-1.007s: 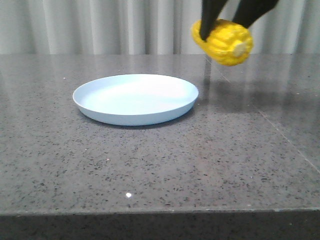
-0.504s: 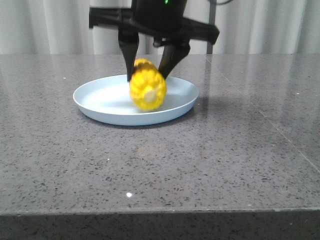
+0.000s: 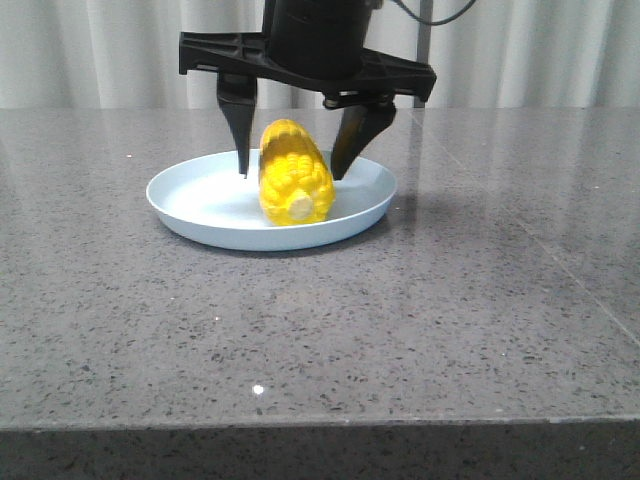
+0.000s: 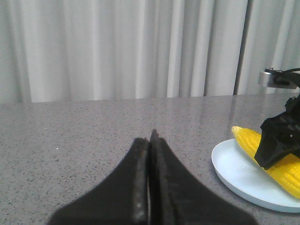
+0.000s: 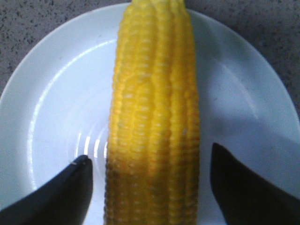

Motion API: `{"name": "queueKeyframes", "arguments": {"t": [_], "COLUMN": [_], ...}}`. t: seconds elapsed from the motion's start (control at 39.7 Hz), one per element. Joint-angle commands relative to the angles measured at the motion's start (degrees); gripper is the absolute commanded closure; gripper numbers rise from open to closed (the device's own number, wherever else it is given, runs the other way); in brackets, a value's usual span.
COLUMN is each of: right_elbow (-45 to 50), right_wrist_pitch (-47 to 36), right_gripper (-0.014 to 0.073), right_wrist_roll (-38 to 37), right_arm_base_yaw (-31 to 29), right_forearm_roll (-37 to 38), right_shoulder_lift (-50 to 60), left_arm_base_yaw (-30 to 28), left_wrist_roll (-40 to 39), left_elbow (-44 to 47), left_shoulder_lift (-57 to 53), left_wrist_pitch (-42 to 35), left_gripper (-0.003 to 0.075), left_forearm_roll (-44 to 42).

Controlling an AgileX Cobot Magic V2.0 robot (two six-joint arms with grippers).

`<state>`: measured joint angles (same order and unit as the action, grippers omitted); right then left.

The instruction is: Place corn on plate with both arms

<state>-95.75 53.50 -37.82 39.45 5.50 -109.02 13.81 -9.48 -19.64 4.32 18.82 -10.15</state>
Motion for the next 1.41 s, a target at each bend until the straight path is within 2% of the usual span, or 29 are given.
{"name": "queueKeyframes", "arguments": {"t": [0.0, 0.15, 0.25, 0.45, 0.6, 0.71, 0.91, 1.11, 1.39], "right_elbow": [-2.64, -4.92, -5.81, -5.46, -3.74, -1.21, 7.0, 20.03, 45.81], "right_wrist_pitch": [-1.37, 1.7, 3.58, 6.76, 8.62, 9.48, 8.73, 3.65, -13.27], "right_gripper": [-0.0052, -0.0051, -0.0029, 0.0242, 0.0284, 0.0358, 0.0662, 0.0657, 0.0663], "right_wrist_roll": [-0.24, -0.19, 1.35, 9.52, 14.29, 17.71, 21.31, 21.53, 24.1], "right_arm_base_yaw": [-0.01, -0.99, -4.42, -13.11, -20.03, -24.84, -31.78, -33.27, -33.15], "right_forearm_roll": [2.39, 7.92, 8.33, 2.43, -0.85, -0.9, -0.78, -0.35, 3.9], "right_shoulder_lift": [5.61, 9.92, 12.19, 17.33, 21.26, 23.97, 30.98, 40.75, 60.11], "left_arm_base_yaw": [-0.09, -0.09, -0.09, -0.09, -0.09, -0.09, -0.09, -0.09, -0.09], "left_wrist_roll": [0.02, 0.02, 0.02, 0.02, 0.02, 0.02, 0.02, 0.02, 0.02], "left_elbow": [-1.3, -1.3, -1.3, -1.3, -1.3, -1.3, -1.3, -1.3, -1.3], "left_shoulder_lift": [0.75, 0.75, 0.75, 0.75, 0.75, 0.75, 0.75, 0.75, 0.75], "left_wrist_pitch": [-4.56, -4.56, -4.56, -4.56, -4.56, -4.56, -4.56, -4.56, -4.56], "left_gripper": [0.0734, 0.0734, 0.0734, 0.0734, 0.0734, 0.0734, 0.0734, 0.0734, 0.0734], "left_forearm_roll": [-0.2, -0.2, -0.2, -0.2, -0.2, -0.2, -0.2, -0.2, -0.2]}}
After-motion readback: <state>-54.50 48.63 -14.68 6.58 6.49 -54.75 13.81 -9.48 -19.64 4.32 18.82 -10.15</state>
